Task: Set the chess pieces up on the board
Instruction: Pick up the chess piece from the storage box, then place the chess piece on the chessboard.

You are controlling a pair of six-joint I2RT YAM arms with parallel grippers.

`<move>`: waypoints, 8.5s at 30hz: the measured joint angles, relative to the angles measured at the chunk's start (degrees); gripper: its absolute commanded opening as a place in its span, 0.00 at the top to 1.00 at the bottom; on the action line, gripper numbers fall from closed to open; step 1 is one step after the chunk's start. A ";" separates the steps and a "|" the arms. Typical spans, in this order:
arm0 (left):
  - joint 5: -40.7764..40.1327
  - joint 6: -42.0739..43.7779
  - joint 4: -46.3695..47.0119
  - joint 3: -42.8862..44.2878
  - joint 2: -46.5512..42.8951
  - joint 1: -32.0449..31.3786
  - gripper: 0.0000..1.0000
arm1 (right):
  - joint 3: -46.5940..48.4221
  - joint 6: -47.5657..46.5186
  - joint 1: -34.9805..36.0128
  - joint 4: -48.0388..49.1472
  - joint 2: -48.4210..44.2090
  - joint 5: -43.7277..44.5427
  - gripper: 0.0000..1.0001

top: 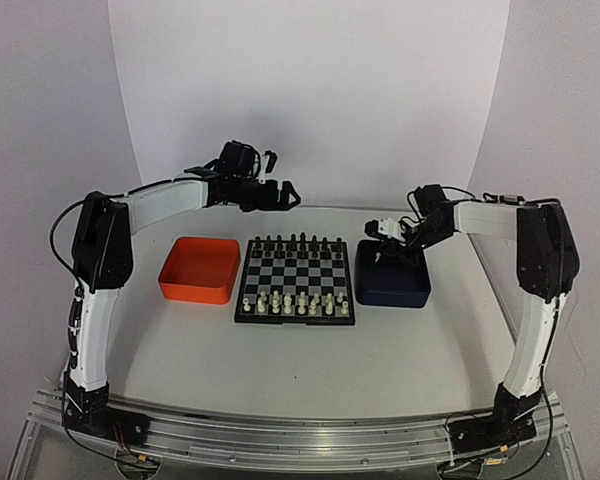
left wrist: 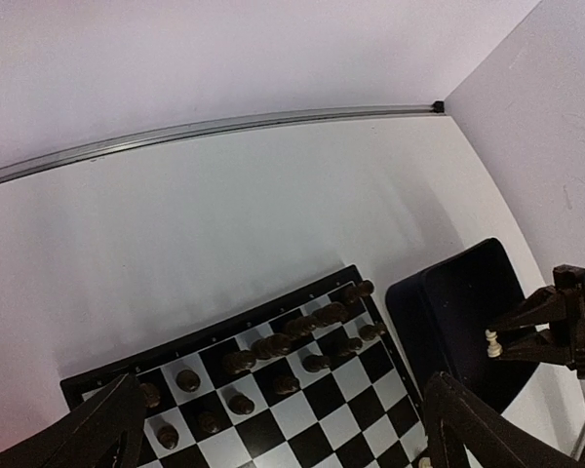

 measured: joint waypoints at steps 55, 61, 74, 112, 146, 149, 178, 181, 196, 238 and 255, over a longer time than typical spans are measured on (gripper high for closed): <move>67.21 -21.44 23.08 -7.48 -2.27 -9.03 0.51 | -7.30 -0.58 13.88 0.20 -23.03 -24.38 0.83; 67.29 -21.26 22.93 -7.48 -2.25 -9.49 0.52 | -7.30 -0.57 13.99 0.11 -23.03 -24.44 0.83; 67.04 -18.39 19.28 -7.45 -1.02 -9.94 0.55 | -7.30 -0.60 14.27 0.17 -23.34 -24.40 0.82; 66.64 -18.30 17.99 -7.50 -1.02 -10.25 0.69 | -7.28 -0.86 15.89 0.25 -22.95 -20.17 0.80; 65.33 -20.73 22.45 -10.56 -2.01 -9.76 0.73 | -9.58 1.57 16.20 5.38 -24.65 -14.73 0.80; 65.09 -21.72 23.11 -10.64 -2.01 -9.75 0.74 | -9.77 1.57 16.20 5.76 -24.79 -14.86 0.81; 64.79 -24.83 24.85 -10.82 -2.01 -9.75 0.89 | -10.41 1.38 16.06 6.25 -25.52 -15.98 0.80; 64.69 -24.72 24.50 -10.82 -2.01 -9.75 0.89 | -10.38 1.28 16.11 6.24 -25.52 -15.75 0.80; 62.96 -24.19 20.09 -9.52 -1.67 -9.52 0.87 | -9.98 0.37 16.84 6.27 -24.90 -12.24 0.79; 49.80 -16.73 12.76 -10.93 -5.62 -9.17 1.00 | -9.65 1.97 18.41 7.19 -23.47 -7.38 0.12; 8.40 -2.01 10.05 -30.80 -22.68 -10.25 1.00 | -9.77 12.41 20.65 9.98 -30.93 -2.29 0.06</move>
